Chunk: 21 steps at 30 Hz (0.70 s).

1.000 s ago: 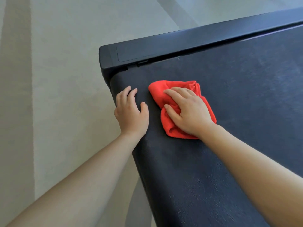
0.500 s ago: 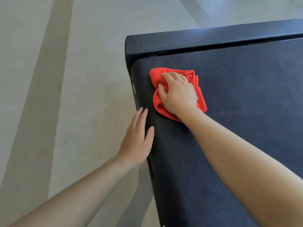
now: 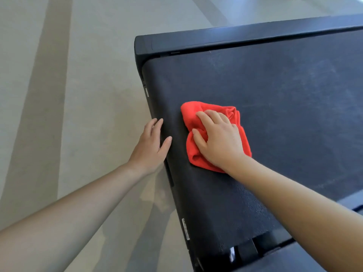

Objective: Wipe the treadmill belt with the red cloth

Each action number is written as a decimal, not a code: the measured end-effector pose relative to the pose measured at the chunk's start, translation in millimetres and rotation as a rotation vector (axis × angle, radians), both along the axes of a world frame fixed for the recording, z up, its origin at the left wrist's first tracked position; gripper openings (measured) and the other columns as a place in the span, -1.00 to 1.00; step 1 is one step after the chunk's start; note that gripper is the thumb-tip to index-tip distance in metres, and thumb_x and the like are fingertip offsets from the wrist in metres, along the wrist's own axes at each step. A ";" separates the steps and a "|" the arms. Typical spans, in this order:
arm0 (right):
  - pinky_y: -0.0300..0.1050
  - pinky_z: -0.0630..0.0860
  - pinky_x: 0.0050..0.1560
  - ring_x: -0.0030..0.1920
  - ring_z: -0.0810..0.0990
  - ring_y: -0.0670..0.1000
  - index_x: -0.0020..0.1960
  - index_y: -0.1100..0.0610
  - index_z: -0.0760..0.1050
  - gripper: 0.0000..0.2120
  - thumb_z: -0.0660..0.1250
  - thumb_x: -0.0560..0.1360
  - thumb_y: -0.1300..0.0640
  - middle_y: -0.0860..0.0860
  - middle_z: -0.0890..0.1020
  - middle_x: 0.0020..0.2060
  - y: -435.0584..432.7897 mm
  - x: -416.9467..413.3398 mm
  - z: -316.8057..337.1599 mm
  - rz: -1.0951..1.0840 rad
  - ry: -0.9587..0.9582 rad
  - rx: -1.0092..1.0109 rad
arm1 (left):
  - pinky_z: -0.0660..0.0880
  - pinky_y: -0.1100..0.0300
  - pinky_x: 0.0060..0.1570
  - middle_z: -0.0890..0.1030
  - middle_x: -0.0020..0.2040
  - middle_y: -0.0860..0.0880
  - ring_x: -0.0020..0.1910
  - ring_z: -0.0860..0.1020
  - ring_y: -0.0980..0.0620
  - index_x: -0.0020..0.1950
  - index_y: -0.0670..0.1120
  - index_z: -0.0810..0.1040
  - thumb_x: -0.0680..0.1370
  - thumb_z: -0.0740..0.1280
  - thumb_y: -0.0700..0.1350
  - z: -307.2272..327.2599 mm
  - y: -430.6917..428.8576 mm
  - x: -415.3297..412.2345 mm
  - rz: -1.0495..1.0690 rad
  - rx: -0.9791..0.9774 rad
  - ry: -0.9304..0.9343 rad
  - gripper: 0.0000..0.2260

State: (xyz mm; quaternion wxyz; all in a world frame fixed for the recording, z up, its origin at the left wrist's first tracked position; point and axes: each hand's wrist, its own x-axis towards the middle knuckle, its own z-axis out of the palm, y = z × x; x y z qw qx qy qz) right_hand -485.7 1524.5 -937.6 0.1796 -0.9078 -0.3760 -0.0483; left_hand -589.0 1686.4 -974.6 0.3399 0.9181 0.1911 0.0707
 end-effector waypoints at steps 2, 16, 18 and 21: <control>0.03 0.43 -0.07 0.22 0.43 0.07 0.28 0.02 0.41 -0.61 0.17 0.50 -0.09 -0.03 0.49 0.22 -37.2 -37.3 0.9 -0.019 -0.022 -0.015 | 0.03 0.22 0.42 0.10 0.51 -0.10 0.49 0.09 0.00 0.49 -0.19 0.12 0.60 0.13 -0.04 5.6 -5.0 -2.0 -0.035 0.072 -0.001 -0.50; 0.06 0.37 0.04 0.28 0.35 0.09 0.30 0.04 0.37 -0.63 0.15 0.54 -0.07 0.00 0.45 0.25 -21.6 -19.0 0.5 -0.198 -0.001 -0.055 | 0.02 0.17 0.41 0.03 0.54 -0.06 0.49 0.04 -0.04 0.51 -0.07 0.12 0.59 0.14 -0.01 11.3 -31.1 -32.3 -0.237 0.189 0.033 -0.49; 0.06 0.37 0.02 0.27 0.36 0.09 0.30 0.04 0.36 -0.62 0.14 0.54 -0.07 0.00 0.45 0.24 -15.6 -12.9 -0.9 -0.211 -0.012 -0.055 | 0.03 0.17 0.41 0.01 0.54 -0.06 0.49 0.03 -0.03 0.52 -0.07 0.10 0.59 0.15 0.02 13.2 -33.3 -35.3 -0.257 0.197 0.056 -0.47; 0.05 0.38 -0.01 0.24 0.39 0.09 0.31 0.06 0.37 -0.61 0.16 0.54 -0.08 0.00 0.46 0.23 -33.3 -24.8 0.5 -0.162 -0.031 -0.056 | 0.09 0.11 0.42 0.08 0.53 -0.09 0.49 0.08 -0.04 0.50 -0.10 0.17 0.58 0.18 0.02 18.5 -34.2 -31.4 -0.241 0.223 0.065 -0.48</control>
